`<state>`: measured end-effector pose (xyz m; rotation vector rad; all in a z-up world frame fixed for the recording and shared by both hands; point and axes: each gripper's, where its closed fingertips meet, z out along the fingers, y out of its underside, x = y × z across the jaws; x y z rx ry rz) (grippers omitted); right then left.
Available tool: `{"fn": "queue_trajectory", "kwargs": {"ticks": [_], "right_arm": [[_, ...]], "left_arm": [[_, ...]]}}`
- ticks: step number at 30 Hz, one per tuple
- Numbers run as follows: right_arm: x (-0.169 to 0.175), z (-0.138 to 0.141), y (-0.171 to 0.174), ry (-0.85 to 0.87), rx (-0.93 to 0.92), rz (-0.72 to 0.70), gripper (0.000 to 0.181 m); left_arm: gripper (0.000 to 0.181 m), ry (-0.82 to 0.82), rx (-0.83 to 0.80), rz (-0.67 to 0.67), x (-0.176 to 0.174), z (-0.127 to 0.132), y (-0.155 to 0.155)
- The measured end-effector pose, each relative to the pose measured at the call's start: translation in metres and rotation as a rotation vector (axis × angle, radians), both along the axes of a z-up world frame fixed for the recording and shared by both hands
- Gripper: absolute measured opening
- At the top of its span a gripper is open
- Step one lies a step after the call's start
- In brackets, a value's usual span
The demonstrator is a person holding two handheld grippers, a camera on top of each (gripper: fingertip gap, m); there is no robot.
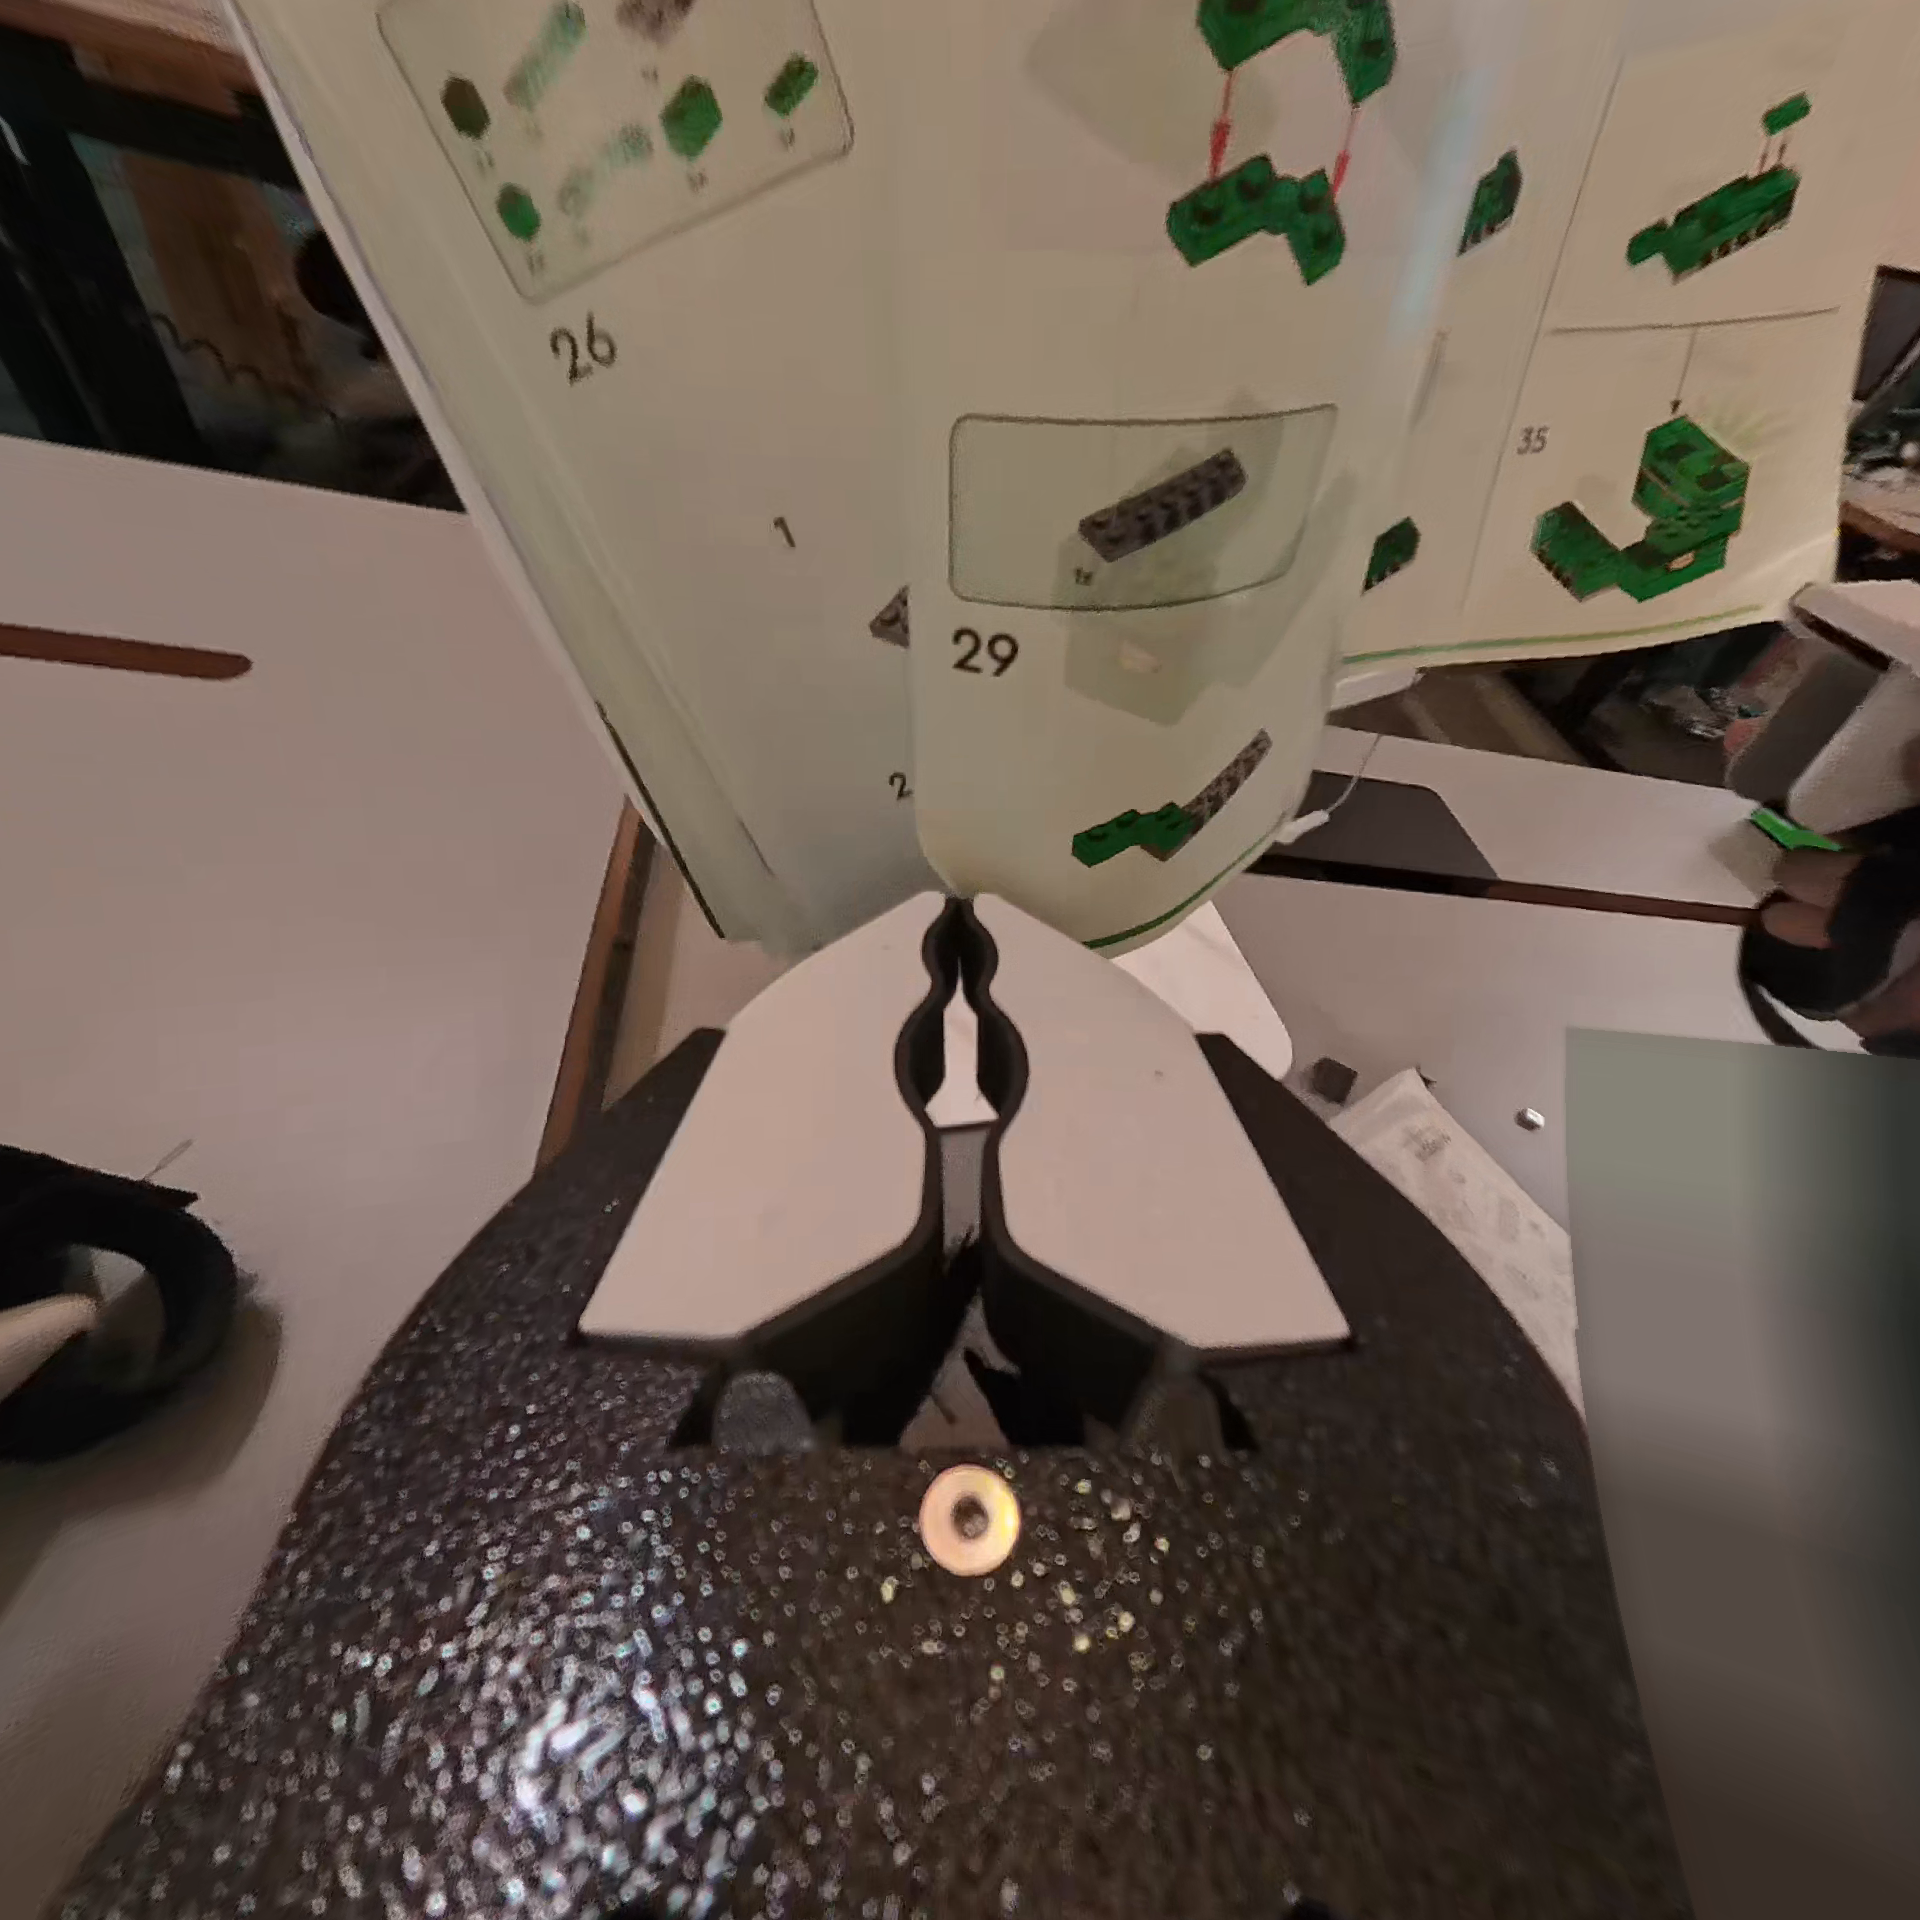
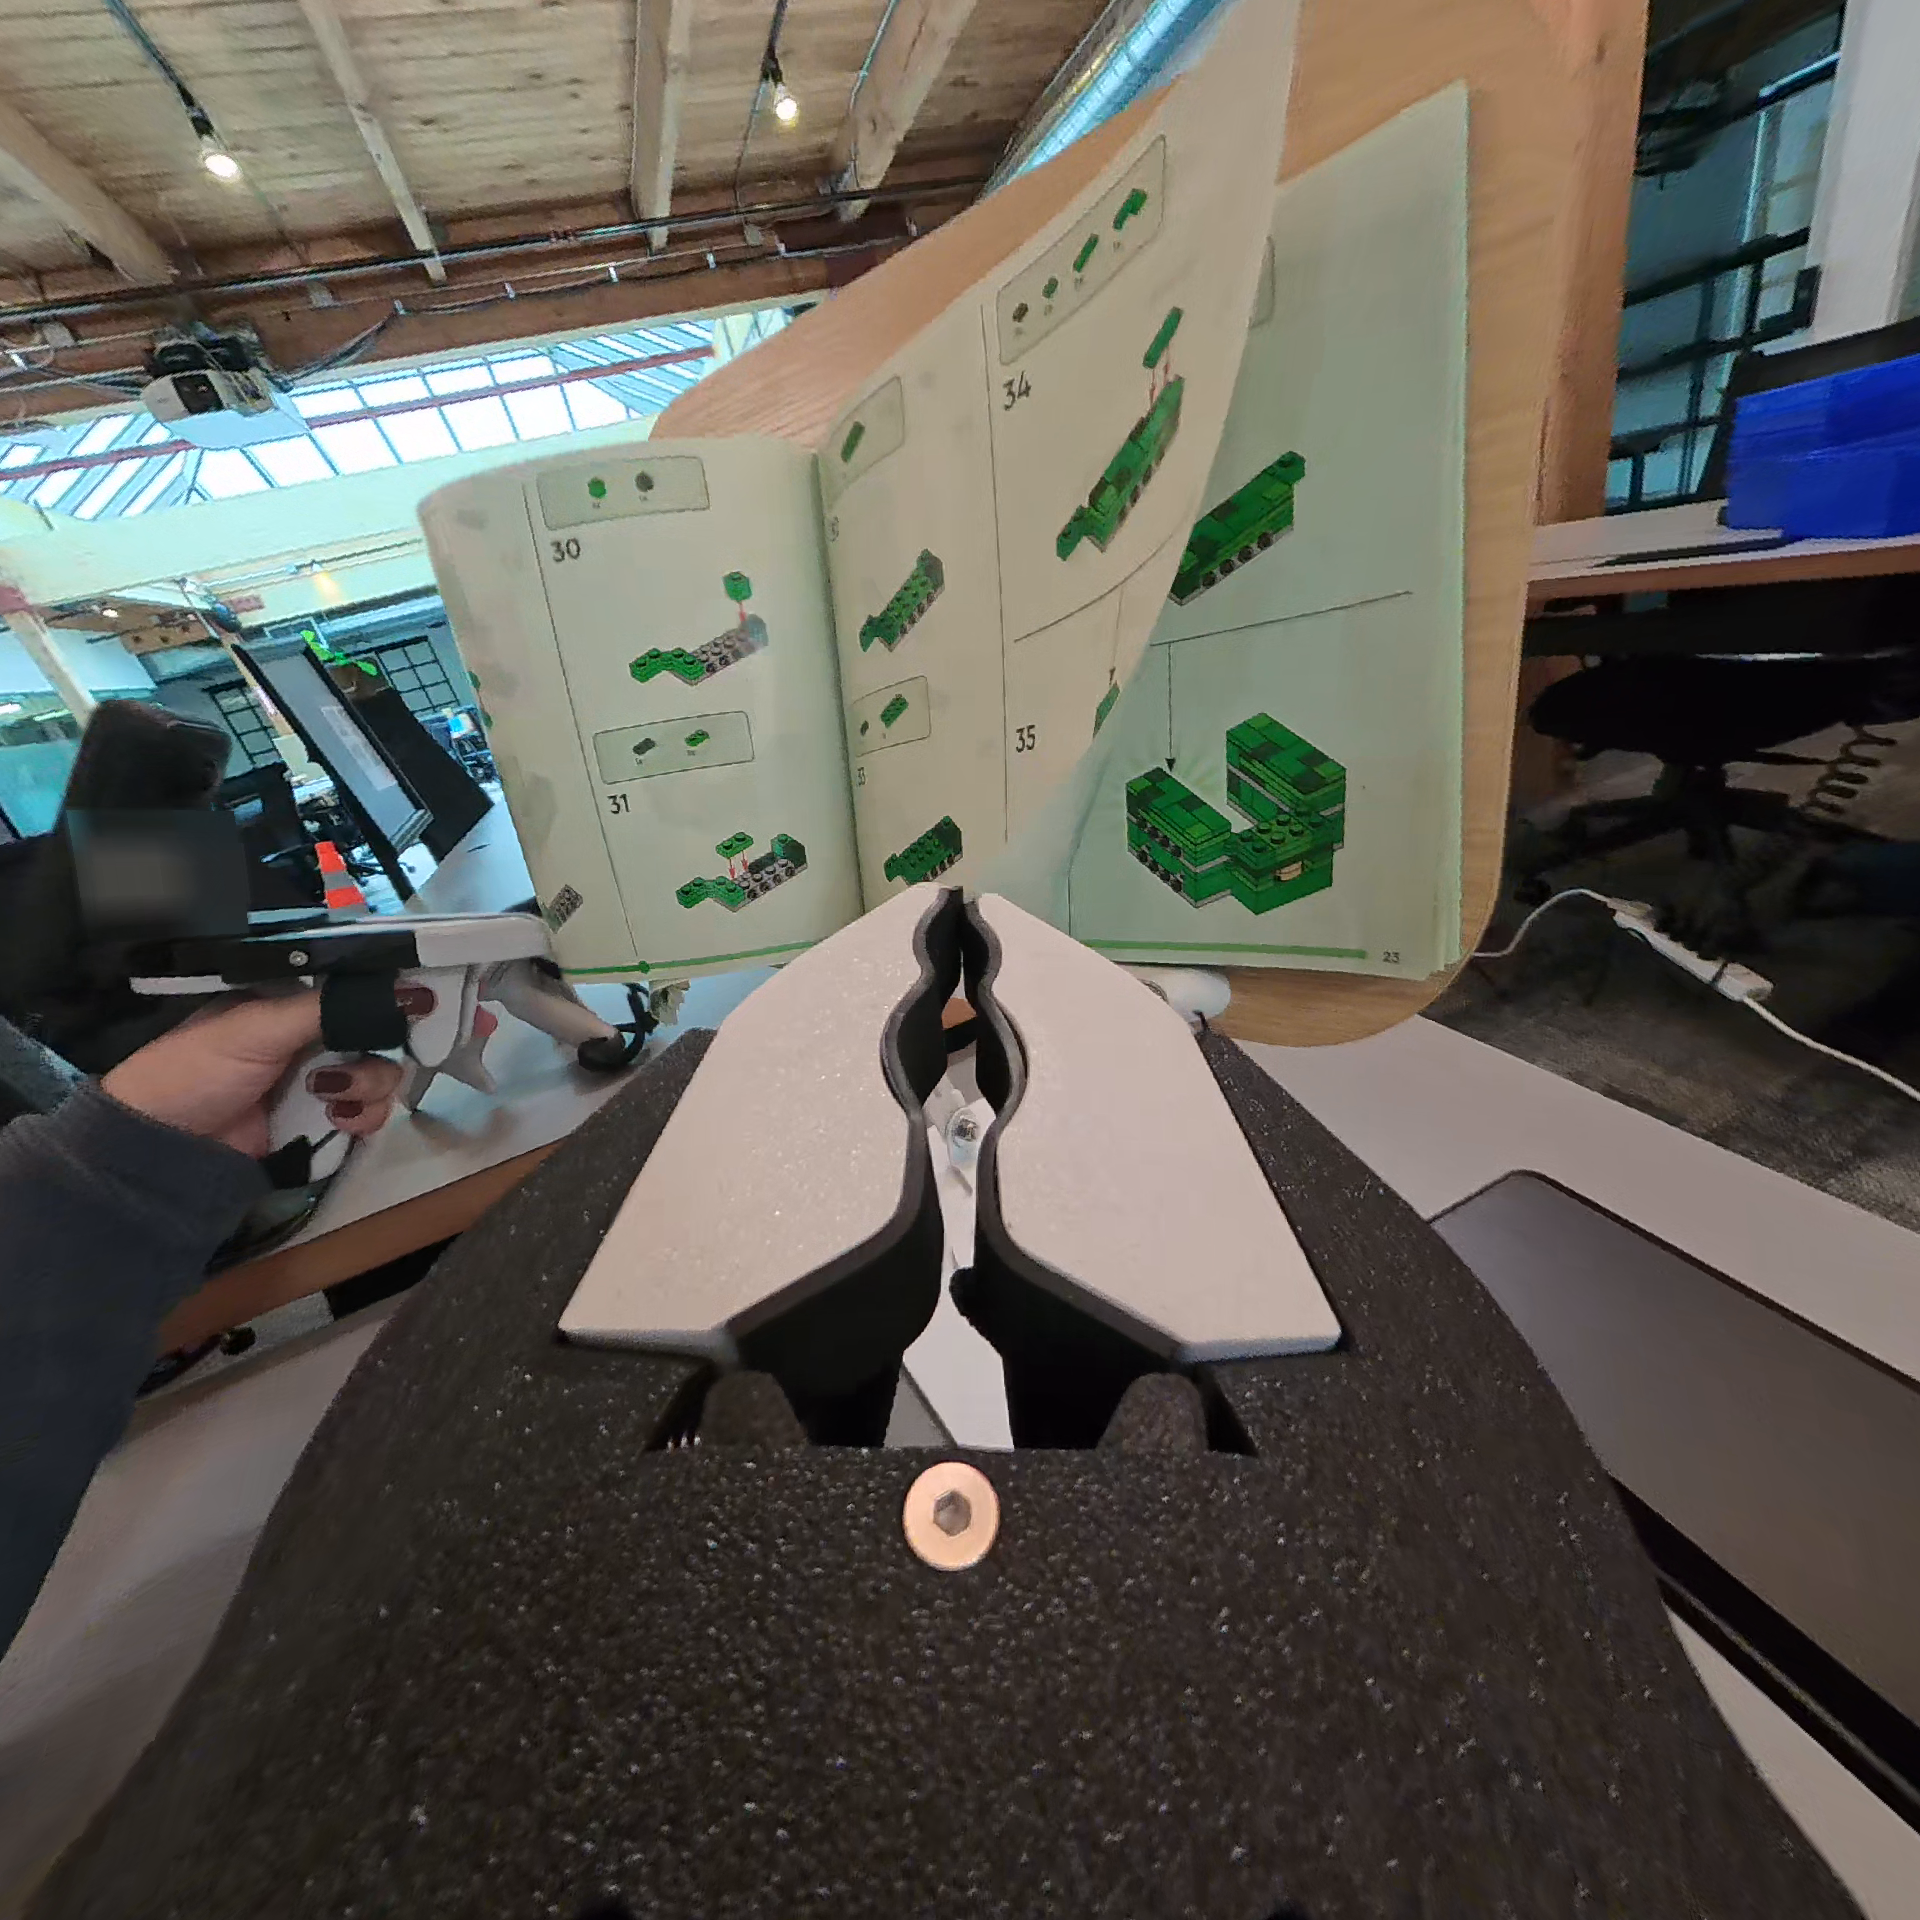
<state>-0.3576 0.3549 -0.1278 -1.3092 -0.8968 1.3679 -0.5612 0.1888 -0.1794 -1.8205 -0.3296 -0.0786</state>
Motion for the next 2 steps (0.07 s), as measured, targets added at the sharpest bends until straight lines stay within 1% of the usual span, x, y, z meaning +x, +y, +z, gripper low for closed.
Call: {"fn": "queue_trajectory", "kwargs": {"ticks": [2], "right_arm": [[0.0013,0.0005,0.0008,0.006,-0.008,0.001,0.0]], "left_arm": [[0.0,-0.028,-0.007,-0.02,-0.0002,-0.0028,-0.0017]]}}
